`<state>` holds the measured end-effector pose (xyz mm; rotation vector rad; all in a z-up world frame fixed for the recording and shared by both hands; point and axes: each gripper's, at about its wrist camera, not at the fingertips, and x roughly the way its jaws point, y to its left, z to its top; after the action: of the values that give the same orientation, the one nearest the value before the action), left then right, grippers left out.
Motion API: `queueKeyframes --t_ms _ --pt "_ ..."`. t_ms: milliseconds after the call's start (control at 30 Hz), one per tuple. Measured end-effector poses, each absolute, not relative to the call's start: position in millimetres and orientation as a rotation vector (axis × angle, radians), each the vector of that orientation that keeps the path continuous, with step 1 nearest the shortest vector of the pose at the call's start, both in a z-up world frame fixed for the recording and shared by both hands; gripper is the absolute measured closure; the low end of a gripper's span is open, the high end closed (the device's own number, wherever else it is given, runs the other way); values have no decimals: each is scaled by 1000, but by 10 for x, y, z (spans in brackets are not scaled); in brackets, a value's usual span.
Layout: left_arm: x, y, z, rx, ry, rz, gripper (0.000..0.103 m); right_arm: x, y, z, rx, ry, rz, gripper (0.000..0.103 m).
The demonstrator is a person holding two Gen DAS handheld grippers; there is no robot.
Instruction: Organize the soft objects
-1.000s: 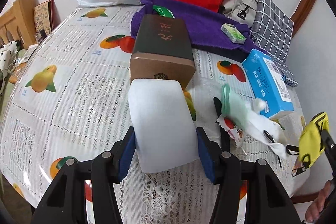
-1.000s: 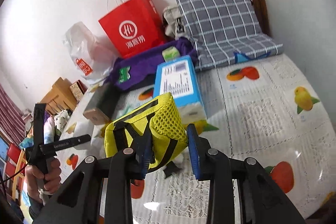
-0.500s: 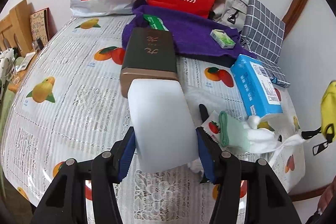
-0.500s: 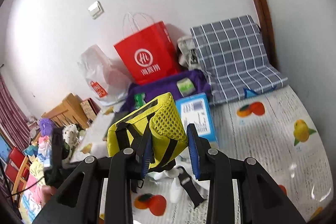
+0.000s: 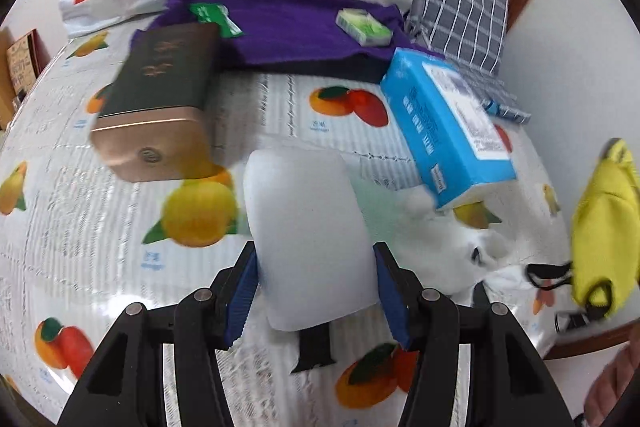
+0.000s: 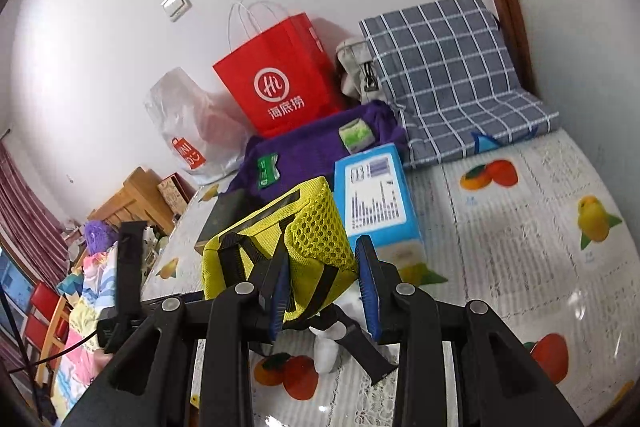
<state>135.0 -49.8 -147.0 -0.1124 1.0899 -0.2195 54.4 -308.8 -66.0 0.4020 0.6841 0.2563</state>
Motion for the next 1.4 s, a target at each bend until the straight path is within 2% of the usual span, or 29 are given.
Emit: queueKeyframes --t_ms 333,800,1400 --pt "1591 -733 -1660 -36 1148 -161 49 514 -3268 -605 449 666 274 71" --pt "1629 -754 -1698 -24 1159 -151 50 374 -3441 -86 427 548 262 72" --pt "1438 26 -1182 -149 1057 -116 52 644 -3278 -266 382 626 216 72"
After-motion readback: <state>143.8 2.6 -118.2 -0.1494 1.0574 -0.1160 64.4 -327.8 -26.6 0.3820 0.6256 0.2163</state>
